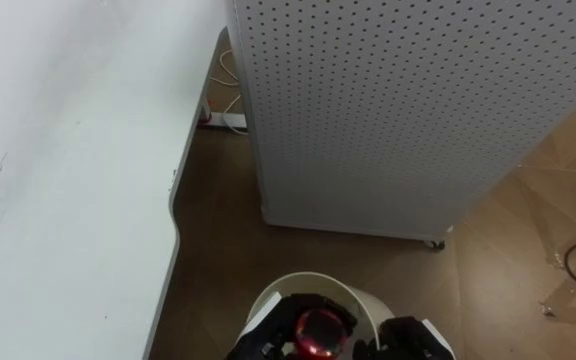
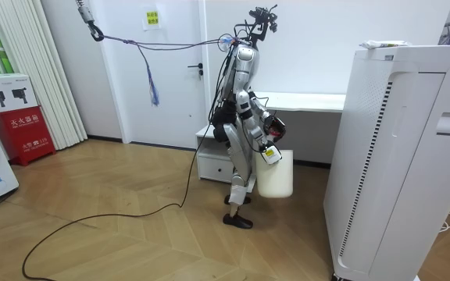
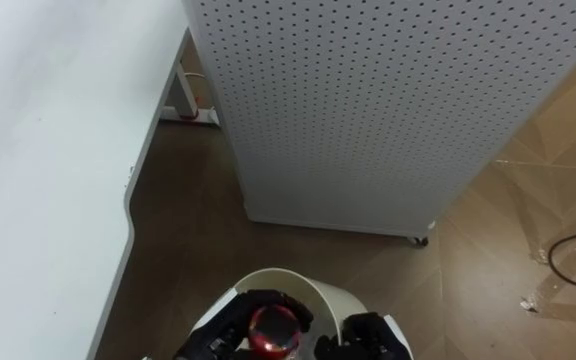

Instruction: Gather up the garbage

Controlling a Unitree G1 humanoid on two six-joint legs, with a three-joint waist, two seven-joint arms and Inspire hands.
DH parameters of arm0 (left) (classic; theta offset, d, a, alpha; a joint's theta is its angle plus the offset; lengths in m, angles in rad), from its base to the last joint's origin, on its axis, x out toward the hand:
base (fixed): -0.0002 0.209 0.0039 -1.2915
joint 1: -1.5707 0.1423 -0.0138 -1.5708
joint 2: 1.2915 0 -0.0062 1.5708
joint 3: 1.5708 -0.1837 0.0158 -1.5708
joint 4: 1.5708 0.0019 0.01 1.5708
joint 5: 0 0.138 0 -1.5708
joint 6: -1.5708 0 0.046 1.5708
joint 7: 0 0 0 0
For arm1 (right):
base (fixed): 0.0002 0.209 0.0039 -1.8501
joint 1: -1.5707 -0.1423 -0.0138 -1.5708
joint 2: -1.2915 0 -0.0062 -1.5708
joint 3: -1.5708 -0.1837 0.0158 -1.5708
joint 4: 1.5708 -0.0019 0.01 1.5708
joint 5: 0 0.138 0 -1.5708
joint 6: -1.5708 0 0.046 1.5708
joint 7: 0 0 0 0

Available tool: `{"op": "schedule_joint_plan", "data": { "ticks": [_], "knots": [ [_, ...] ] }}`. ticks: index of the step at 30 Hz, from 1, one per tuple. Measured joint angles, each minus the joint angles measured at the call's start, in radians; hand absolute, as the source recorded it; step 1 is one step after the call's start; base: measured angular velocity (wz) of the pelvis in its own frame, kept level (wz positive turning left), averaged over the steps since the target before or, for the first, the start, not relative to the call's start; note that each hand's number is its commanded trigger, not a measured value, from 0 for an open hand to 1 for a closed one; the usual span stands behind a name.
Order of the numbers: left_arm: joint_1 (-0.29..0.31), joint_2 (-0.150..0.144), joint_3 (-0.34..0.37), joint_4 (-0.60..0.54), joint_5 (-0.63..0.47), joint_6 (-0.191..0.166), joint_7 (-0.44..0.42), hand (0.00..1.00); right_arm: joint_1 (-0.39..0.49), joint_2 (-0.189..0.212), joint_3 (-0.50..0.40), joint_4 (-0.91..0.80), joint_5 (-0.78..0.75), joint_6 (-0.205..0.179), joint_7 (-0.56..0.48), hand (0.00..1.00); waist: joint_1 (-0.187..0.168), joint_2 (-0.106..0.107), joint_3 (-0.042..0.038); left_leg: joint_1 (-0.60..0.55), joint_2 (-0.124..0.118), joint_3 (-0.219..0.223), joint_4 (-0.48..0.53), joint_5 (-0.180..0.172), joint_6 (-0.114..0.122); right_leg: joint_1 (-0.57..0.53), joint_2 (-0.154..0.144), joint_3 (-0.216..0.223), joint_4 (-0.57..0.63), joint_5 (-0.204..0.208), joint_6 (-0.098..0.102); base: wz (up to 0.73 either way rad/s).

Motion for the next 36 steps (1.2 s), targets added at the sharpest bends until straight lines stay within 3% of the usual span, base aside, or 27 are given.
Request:
{"op": "schedule_joint_plan", "data": {
  "ticks": [17, 23, 28, 32, 34, 36],
  "knots": [
    [-0.009, -0.010, 0.020, 0.000, -0.014, -0.005, -0.008, 0.00, 0.023, 0.000, 0.005, 0.000, -0.006, 0.000, -0.004, 1.00, -0.003, -0.010, 0.0020, 0.011, 0.005, 0.007, 0.004, -0.002, 0.000, 0.012, 0.001, -0.001, -0.001, 0.001, -0.001, 0.00],
    [-0.006, 0.000, 0.027, -0.026, 0.009, -0.020, -0.003, 0.00, 0.039, -0.007, 0.001, 0.000, -0.007, -0.004, 0.017, 1.00, -0.003, -0.007, 0.0015, 0.091, 0.014, 0.003, -0.017, -0.012, -0.003, 0.110, 0.012, -0.011, -0.048, 0.004, 0.000, -0.02],
    [0.016, 0.039, 0.048, -0.171, 0.113, -0.071, 0.042, 0.00, 0.095, -0.021, -0.005, -0.041, -0.003, -0.023, 0.017, 1.00, -0.001, 0.000, -0.0021, 0.189, 0.010, 0.012, -0.052, -0.016, -0.009, 0.197, 0.018, 0.001, -0.077, 0.005, 0.004, -0.06],
    [0.028, 0.042, 0.103, -0.319, 0.189, -0.081, 0.091, 0.00, 0.144, -0.039, -0.039, -0.083, -0.003, -0.024, 0.026, 1.00, -0.003, 0.014, -0.0094, 0.265, 0.003, 0.018, -0.096, -0.016, -0.012, 0.267, 0.020, 0.006, -0.117, 0.004, 0.008, -0.06],
    [0.059, 0.046, 0.135, -0.410, 0.214, -0.105, 0.141, 0.00, 0.199, -0.051, -0.071, -0.131, -0.004, -0.025, 0.031, 1.00, -0.015, 0.027, -0.0185, 0.332, -0.005, 0.023, -0.136, -0.018, -0.014, 0.326, 0.021, 0.013, -0.146, 0.000, 0.014, -0.07],
    [0.088, 0.053, 0.159, -0.475, 0.248, -0.123, 0.178, 0.00, 0.224, -0.051, -0.086, -0.163, -0.005, -0.026, 0.031, 1.00, -0.031, 0.026, -0.0194, 0.387, -0.012, 0.039, -0.169, -0.017, -0.015, 0.355, 0.019, 0.021, -0.150, -0.006, 0.018, -0.27]
  ]
}}
